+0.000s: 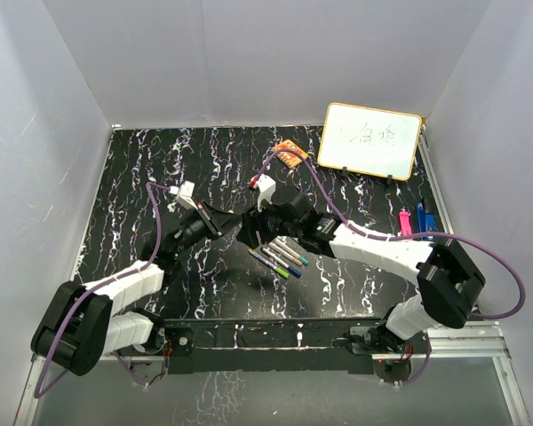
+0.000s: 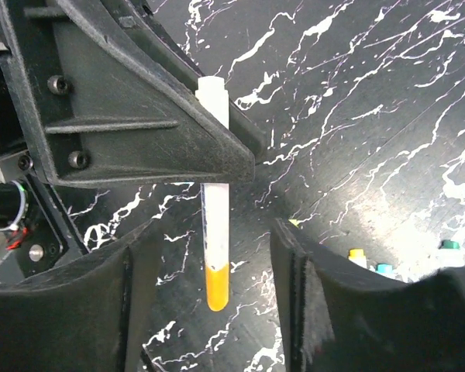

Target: Open the pen caps

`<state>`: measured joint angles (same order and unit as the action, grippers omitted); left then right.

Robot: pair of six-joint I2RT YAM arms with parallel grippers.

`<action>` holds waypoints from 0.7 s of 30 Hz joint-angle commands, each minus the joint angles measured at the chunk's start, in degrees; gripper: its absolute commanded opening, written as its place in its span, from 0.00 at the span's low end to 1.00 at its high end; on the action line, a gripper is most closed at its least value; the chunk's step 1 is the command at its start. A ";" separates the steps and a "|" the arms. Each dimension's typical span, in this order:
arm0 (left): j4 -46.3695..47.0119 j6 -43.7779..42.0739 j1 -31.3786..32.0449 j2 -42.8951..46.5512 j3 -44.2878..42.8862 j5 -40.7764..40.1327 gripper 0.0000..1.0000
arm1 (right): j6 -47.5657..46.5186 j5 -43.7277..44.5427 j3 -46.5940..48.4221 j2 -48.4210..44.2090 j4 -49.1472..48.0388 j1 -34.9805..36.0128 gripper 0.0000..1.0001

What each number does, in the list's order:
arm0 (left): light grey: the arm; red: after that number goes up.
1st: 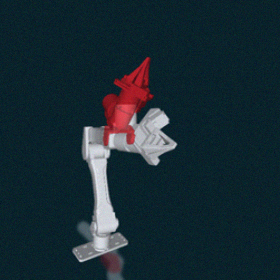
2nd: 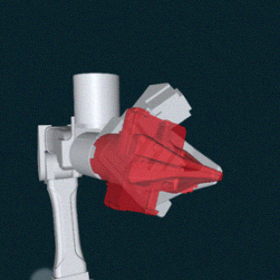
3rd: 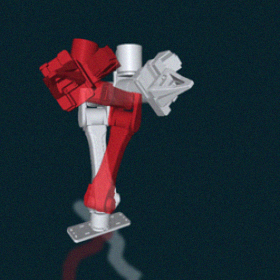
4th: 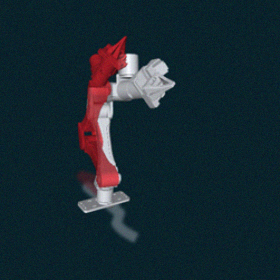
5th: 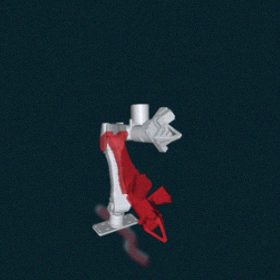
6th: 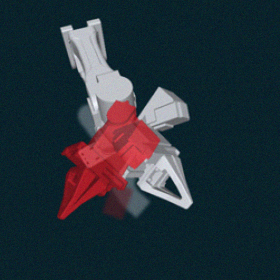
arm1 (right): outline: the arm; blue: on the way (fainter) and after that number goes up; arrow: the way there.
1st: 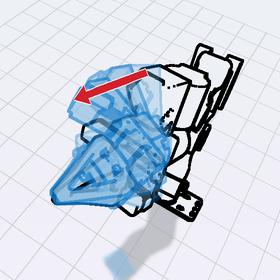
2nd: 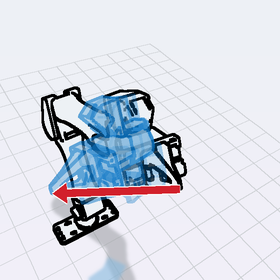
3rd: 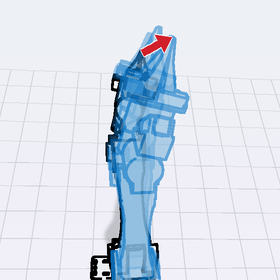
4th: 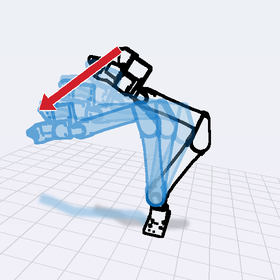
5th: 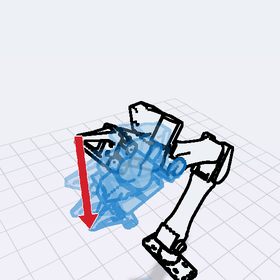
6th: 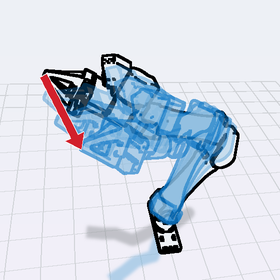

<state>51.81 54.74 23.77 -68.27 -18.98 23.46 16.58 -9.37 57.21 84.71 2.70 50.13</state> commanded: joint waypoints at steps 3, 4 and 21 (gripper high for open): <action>-5.45 0.09 0.31 4.57 -2.33 -3.88 0.00 | -1.34 0.63 1.02 -2.36 -1.86 -0.16 0.63; -6.35 0.41 0.31 4.88 -2.82 -4.22 0.00 | -1.48 0.58 1.02 -2.77 -1.28 -0.18 0.64; -9.66 4.32 0.31 3.31 -6.29 -5.11 0.00 | -2.76 -0.47 -1.88 -3.81 0.27 -0.12 0.41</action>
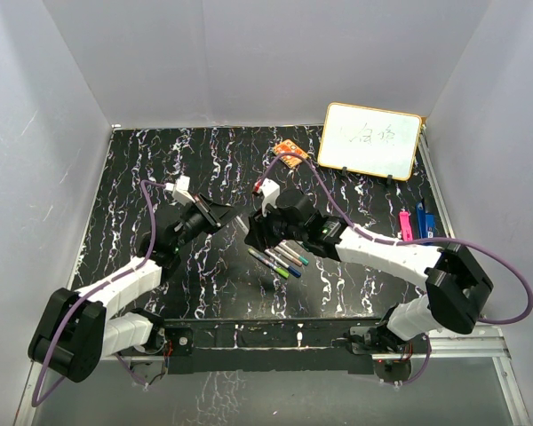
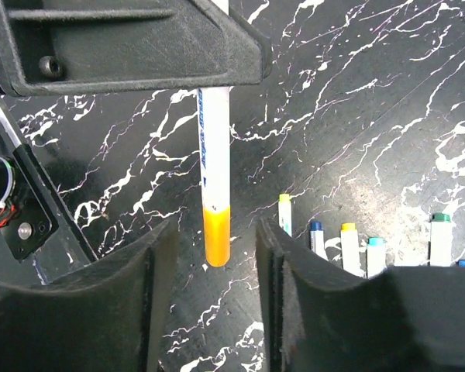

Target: Open the pen caps

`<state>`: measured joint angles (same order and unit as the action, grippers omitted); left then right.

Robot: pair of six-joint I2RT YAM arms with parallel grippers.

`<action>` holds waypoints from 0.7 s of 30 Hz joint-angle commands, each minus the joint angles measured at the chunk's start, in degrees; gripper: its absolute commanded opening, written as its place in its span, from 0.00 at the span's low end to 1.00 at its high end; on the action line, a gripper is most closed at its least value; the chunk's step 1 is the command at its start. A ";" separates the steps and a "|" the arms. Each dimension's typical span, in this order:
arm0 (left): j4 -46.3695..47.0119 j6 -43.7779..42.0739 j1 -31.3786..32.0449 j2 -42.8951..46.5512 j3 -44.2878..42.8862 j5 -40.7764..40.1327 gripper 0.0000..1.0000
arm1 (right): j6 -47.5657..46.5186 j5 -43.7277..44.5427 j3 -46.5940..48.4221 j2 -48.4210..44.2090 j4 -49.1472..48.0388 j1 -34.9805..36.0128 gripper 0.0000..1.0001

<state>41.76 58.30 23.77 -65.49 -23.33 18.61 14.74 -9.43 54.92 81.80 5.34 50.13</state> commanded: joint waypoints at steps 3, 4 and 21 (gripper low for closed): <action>0.53 0.71 0.32 1.03 -1.62 -0.36 0.00 | -0.97 -0.97 0.56 -0.02 -2.84 -0.19 0.37; 0.66 0.82 0.31 1.07 -1.35 -0.49 0.00 | -1.02 -1.14 0.62 0.34 -3.01 -0.13 0.35; 0.74 1.73 0.35 1.46 -0.49 -2.40 0.00 | -0.58 -0.84 -0.38 0.75 -4.38 -0.13 0.00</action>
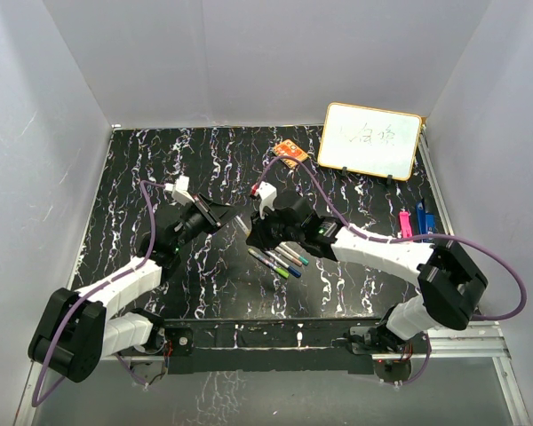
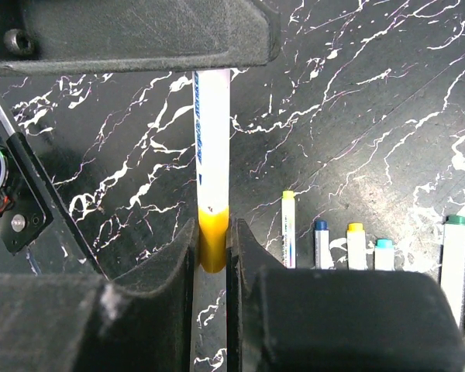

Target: Open the pen caps

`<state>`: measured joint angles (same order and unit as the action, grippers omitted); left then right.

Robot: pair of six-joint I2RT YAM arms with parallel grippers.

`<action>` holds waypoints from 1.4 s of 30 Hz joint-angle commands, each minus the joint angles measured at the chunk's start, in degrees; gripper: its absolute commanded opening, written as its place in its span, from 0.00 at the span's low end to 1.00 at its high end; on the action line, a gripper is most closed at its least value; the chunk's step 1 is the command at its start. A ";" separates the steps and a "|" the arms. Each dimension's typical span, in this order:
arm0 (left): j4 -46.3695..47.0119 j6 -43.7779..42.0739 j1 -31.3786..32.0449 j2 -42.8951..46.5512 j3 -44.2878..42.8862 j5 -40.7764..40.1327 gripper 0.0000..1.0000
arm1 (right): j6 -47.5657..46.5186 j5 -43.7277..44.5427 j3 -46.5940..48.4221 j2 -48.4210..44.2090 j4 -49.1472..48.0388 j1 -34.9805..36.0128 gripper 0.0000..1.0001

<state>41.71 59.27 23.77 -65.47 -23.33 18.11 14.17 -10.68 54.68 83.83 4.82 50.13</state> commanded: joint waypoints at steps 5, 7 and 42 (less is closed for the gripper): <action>-3.58 -0.41 0.23 4.36 -1.21 -7.64 0.00 | 0.19 0.44 -0.89 -1.90 -3.07 -0.17 0.00; -5.16 -1.73 0.18 4.92 -2.08 -9.61 0.00 | 0.15 0.75 -1.53 -2.27 -3.13 -0.14 0.00; -51.63 -31.56 -14.80 -38.82 -51.90 5.58 0.00 | -1.17 17.75 0.10 -14.14 11.26 -12.26 0.00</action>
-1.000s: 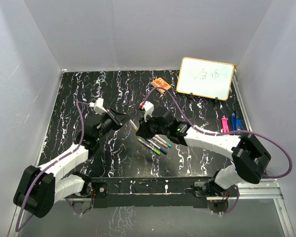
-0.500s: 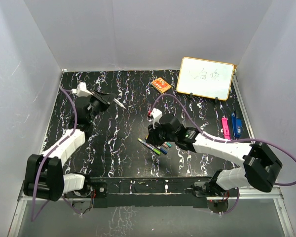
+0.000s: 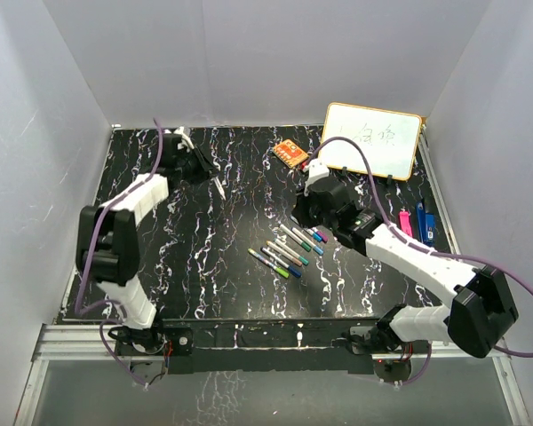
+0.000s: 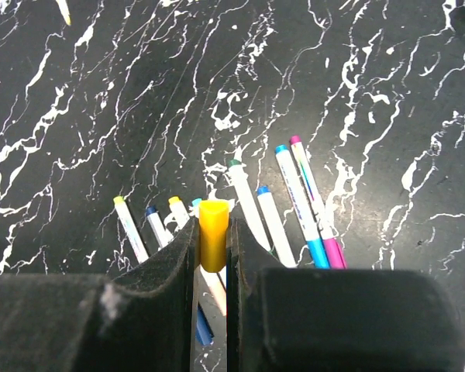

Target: Open the pen caps

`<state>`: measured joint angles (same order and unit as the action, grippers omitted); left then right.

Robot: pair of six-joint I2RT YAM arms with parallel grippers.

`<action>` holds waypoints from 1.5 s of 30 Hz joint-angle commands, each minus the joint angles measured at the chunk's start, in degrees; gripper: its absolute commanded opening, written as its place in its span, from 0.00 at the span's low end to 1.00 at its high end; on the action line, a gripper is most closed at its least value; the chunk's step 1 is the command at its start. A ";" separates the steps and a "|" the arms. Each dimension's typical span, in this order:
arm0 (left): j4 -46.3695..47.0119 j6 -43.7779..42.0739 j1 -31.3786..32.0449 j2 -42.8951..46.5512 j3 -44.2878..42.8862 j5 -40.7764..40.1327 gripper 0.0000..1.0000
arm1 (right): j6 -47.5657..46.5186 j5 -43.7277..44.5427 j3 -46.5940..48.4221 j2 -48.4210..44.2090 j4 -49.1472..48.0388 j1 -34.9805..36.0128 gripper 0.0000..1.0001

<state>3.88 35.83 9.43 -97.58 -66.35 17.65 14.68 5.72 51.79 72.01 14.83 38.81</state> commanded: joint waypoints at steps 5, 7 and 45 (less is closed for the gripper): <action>-23.03 -13.47 -0.47 -15.53 -19.50 3.90 0.00 | -2.75 1.95 2.87 -3.50 2.97 -3.87 0.00; -25.80 -14.95 -0.47 -17.74 -22.56 2.83 0.00 | -3.01 1.88 2.86 -3.56 3.75 -5.56 0.00; -17.28 -8.35 7.83 -15.95 -10.85 -6.31 0.37 | -0.11 4.16 5.22 8.47 1.41 -16.58 0.00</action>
<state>-12.03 27.53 16.86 -116.36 -77.67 13.78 12.99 7.77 52.90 76.95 20.27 24.51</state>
